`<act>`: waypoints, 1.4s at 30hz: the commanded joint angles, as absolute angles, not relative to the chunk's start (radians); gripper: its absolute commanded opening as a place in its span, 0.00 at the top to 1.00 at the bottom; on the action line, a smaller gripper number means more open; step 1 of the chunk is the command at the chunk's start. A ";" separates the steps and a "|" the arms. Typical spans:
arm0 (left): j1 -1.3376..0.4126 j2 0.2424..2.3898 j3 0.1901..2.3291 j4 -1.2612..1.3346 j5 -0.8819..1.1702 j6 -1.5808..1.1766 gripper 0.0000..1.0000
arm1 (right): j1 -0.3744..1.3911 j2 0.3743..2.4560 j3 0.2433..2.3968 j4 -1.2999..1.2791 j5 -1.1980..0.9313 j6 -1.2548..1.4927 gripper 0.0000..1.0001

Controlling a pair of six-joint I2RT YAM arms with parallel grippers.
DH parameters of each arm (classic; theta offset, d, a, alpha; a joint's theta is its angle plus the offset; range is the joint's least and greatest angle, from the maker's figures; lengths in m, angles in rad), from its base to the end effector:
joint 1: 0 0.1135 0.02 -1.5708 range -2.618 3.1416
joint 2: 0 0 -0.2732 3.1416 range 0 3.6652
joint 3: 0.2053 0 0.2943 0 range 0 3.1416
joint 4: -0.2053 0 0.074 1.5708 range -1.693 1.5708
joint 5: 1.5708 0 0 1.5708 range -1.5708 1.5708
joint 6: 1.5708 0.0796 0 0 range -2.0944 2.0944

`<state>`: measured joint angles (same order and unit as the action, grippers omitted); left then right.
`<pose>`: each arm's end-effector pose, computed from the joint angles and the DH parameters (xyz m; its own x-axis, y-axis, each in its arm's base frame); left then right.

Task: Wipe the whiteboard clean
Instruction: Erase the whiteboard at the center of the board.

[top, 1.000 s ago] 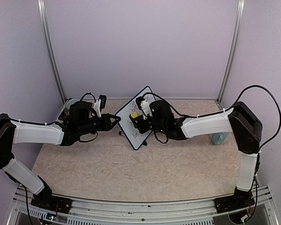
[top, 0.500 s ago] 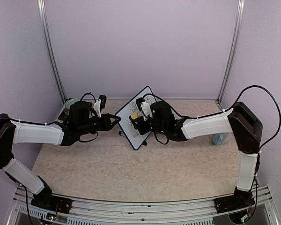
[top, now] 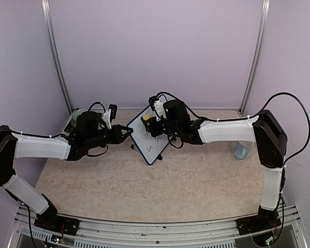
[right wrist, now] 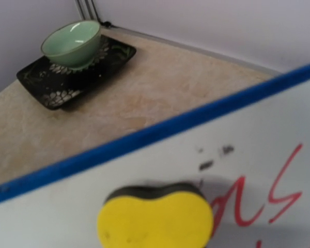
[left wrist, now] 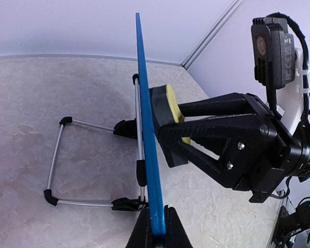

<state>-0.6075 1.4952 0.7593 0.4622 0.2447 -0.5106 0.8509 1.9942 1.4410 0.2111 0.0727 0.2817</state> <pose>0.3164 -0.2435 0.1961 -0.5579 -0.1896 -0.8080 0.5418 0.6542 -0.5276 0.3692 0.4123 0.2108 -0.4084 -0.0452 -0.9117 -0.6155 0.7512 0.2385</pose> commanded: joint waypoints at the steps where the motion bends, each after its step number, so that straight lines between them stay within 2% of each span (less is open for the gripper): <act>1: -0.627 1.490 0.755 0.472 0.322 -0.520 1.00 | 0.841 2.032 1.489 0.188 0.089 0.287 0.85; 22: -0.628 1.491 0.753 0.474 0.323 -0.522 1.00 | 0.831 2.000 1.302 0.219 0.081 0.309 0.86; 35: -0.628 1.489 0.753 0.473 0.324 -0.521 1.00 | 0.828 2.052 1.534 0.154 0.078 0.260 0.86; 42: -0.627 1.488 0.754 0.473 0.322 -0.519 1.00 | 0.825 2.060 1.544 0.146 0.074 0.262 0.86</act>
